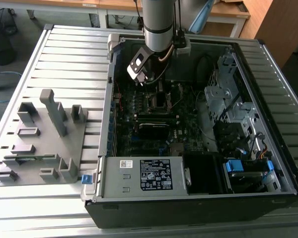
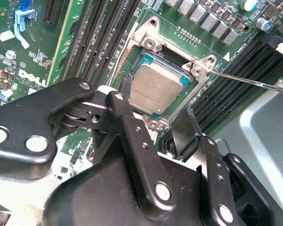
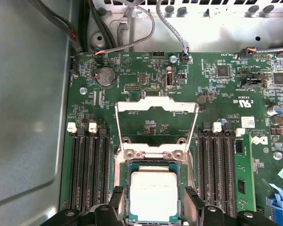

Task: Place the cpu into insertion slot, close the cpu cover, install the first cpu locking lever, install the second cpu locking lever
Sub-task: 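Place the cpu into insertion slot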

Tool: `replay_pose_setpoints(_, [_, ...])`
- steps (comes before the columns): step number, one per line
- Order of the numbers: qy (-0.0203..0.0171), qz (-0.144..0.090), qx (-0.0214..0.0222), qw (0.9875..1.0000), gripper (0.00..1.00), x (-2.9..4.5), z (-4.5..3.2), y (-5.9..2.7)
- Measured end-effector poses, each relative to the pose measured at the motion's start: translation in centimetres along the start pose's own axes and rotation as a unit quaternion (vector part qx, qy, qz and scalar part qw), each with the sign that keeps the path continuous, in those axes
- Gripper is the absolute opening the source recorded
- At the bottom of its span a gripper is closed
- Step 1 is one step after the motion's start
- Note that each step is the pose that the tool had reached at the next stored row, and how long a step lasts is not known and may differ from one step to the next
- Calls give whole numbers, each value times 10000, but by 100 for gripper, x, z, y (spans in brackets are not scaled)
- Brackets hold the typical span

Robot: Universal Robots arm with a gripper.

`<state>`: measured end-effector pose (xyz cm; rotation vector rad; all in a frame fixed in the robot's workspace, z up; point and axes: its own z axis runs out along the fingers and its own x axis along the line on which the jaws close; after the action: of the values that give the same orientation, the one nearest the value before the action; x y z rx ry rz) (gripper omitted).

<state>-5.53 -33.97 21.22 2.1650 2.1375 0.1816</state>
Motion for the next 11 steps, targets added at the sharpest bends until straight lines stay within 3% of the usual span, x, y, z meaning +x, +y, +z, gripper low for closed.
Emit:
replay_pose_setpoints(4, [0, 0, 0, 10000, 60, 0, -2, 0])
replay_pose_setpoints(8, [0, 0, 0, 10000, 41, 0, -4, 1])
replay_pose_setpoints(9, [0, 0, 0, 10000, 41, 0, -5, 1])
replay_pose_setpoints(11, [0, 0, 0, 10000, 29, 0, -6, 1])
